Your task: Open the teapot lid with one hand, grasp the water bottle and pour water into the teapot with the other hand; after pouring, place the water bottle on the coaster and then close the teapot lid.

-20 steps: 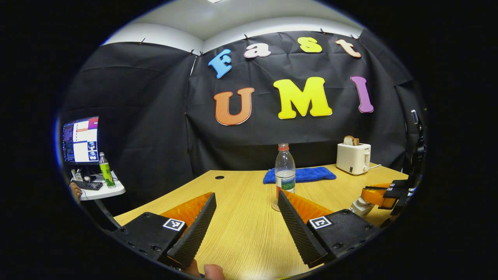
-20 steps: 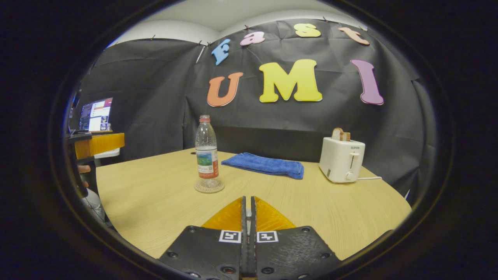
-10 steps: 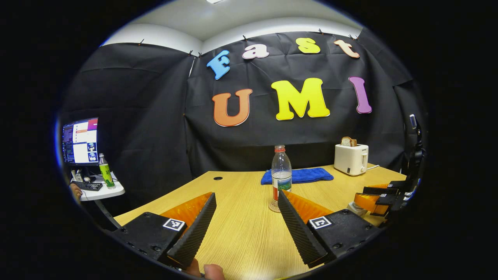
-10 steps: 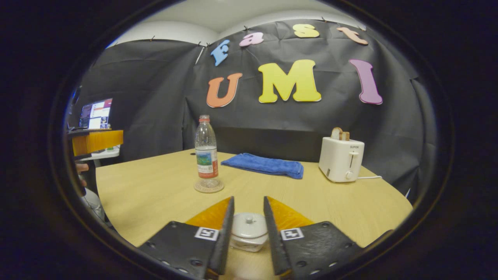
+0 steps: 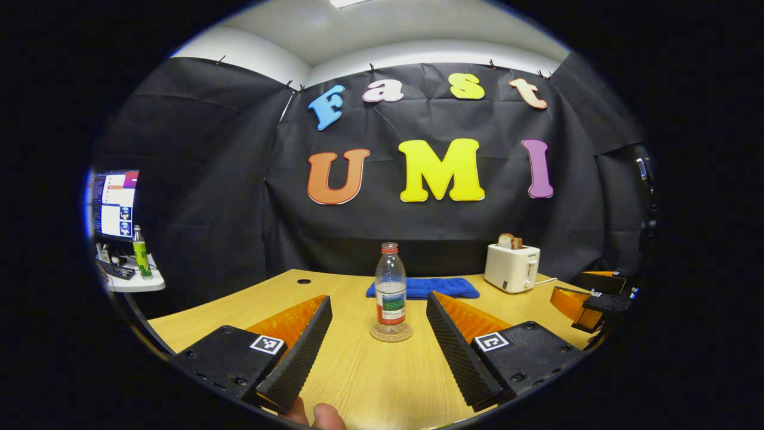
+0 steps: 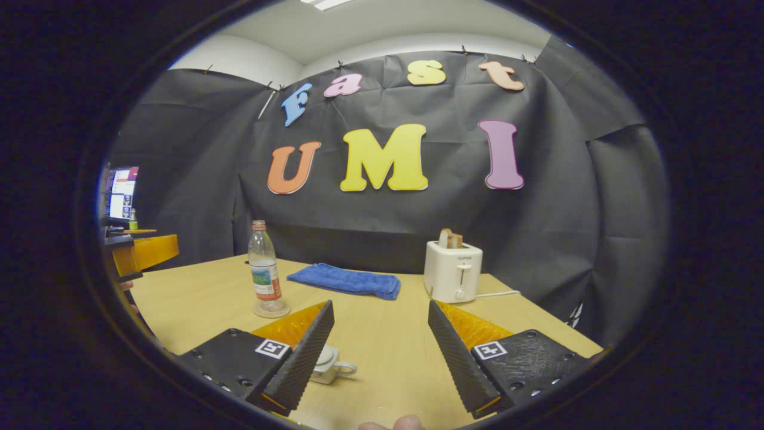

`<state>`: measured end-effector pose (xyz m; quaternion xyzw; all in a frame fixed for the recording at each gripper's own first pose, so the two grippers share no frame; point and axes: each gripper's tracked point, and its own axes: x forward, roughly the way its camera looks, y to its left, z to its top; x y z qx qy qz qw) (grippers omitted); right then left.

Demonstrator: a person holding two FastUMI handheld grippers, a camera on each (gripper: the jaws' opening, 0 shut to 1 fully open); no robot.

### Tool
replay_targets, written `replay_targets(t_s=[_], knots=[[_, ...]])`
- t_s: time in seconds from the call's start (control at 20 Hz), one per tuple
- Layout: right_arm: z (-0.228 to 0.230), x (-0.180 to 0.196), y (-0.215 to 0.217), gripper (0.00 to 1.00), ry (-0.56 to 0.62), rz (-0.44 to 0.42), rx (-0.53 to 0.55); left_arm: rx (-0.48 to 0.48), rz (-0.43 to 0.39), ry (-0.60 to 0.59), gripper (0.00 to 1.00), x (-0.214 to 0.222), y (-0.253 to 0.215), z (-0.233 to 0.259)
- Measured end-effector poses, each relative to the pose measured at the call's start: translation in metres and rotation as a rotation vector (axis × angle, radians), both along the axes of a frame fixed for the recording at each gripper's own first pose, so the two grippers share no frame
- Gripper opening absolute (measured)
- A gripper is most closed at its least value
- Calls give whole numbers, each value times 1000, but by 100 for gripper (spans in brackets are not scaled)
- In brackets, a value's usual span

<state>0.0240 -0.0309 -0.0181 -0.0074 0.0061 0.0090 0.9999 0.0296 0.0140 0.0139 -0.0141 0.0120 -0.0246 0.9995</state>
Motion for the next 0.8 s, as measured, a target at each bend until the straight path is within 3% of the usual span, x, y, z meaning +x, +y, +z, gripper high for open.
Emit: replay_targets(t_s=[0.2, 0.4, 0.8], knots=[[23, -39, -28, 96, -49, -79, -36, -24, -51, -14, 99, -3, -27, 5], [31, -67, -34, 97, -81, -123, -53, 26, -81, -34, 99, -12, -39, 10], [42, -68, -14, 95, -87, -107, -42, 21, -117, -87, 99, -31, -42, 30]])
